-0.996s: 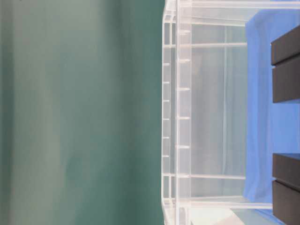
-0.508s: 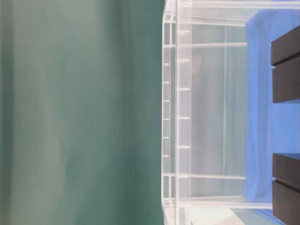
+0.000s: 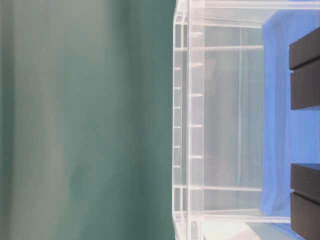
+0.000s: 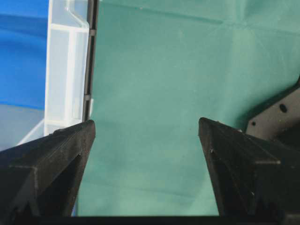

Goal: Take the box out of the case with the right arm.

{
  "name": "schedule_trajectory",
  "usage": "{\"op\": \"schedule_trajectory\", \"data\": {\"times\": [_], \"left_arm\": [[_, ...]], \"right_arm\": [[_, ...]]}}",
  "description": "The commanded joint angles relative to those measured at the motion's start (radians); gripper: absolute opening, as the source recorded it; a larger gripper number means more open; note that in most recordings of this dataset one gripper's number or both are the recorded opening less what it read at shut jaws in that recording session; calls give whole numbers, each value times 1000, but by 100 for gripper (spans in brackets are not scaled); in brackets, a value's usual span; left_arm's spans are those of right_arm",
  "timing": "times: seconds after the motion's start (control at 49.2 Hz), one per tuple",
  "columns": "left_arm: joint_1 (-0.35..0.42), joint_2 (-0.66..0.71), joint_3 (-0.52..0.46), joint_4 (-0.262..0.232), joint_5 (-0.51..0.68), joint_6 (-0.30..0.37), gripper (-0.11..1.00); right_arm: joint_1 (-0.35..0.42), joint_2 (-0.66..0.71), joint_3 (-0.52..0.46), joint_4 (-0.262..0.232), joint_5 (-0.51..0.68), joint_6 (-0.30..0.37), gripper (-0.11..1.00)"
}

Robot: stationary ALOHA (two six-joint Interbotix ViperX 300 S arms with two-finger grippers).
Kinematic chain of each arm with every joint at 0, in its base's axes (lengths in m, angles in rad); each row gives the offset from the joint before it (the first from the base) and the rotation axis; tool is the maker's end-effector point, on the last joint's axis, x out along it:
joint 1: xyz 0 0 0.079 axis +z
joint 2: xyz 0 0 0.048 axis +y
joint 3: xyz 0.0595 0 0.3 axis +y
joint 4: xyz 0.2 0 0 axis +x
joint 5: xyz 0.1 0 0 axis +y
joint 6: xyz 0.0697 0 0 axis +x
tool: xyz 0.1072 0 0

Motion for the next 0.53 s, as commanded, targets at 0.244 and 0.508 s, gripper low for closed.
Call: {"op": "schedule_trajectory", "data": {"times": [0.244, 0.508], "left_arm": [[3, 0, -9, 3, -3, 2, 2], [3, 0, 0, 3, -5, 2, 2]], "right_arm": [[-2, -12, -6, -3, -5, -2, 86], [-2, -12, -3, -3, -5, 2, 86]]}}
